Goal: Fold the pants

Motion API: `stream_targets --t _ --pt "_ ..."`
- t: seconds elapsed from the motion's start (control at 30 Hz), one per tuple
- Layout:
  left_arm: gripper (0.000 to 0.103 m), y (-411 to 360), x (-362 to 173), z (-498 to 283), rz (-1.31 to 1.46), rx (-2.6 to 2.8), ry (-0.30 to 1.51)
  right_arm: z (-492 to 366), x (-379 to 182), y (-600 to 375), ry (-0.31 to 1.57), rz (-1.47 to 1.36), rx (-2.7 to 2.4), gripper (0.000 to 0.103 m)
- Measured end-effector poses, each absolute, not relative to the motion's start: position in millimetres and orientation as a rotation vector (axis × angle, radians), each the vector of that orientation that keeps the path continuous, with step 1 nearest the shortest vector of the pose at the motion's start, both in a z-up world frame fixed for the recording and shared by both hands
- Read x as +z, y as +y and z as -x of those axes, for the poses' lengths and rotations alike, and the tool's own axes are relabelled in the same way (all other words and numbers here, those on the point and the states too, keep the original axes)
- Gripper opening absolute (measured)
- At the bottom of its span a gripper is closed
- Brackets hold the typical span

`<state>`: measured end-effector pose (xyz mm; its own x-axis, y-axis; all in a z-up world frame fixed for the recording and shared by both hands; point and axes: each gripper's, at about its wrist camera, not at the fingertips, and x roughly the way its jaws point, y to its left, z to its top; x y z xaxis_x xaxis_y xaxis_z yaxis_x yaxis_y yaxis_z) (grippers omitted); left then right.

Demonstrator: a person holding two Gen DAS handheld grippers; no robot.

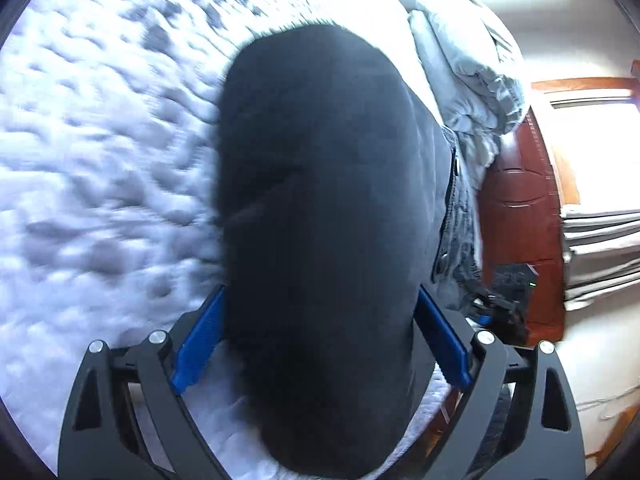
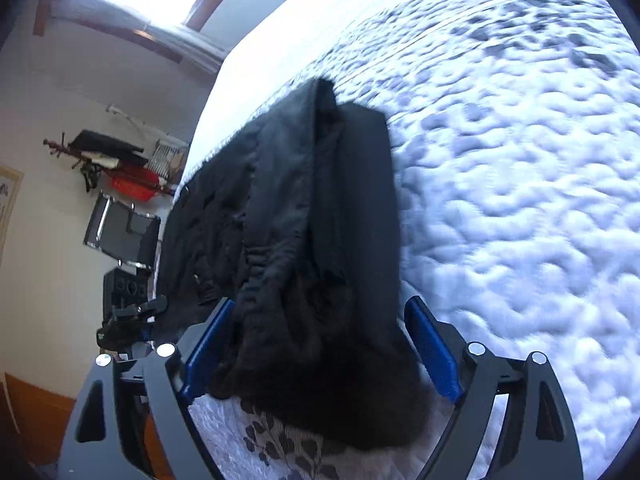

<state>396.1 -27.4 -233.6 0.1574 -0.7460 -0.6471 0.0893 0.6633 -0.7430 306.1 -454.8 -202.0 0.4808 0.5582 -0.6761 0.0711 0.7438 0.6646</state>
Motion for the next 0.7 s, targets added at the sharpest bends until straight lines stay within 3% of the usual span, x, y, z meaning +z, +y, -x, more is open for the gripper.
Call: stream_targets --t 0.1,0.17,0.4,0.7 --pt "0.097 -19 -203 -372 0.49 -0.543 1.191 -280 -178 -459 0.999 -0.579 0.218 0.091" --pt "0.098 -23 -177 -348 0.389 -0.5 1.106 -257 -154 -451 0.934 -0.467 0.142 0.1" --pt "0.1 -47 -114 -284 0.235 -0.42 0.991 -198 -93 -392 0.813 -0.229 -0.01 0.099" --pt "0.1 -69 -61 -203 0.086 -0.354 0.942 -143 -49 -337 0.829 -0.09 -0.082 0.099"
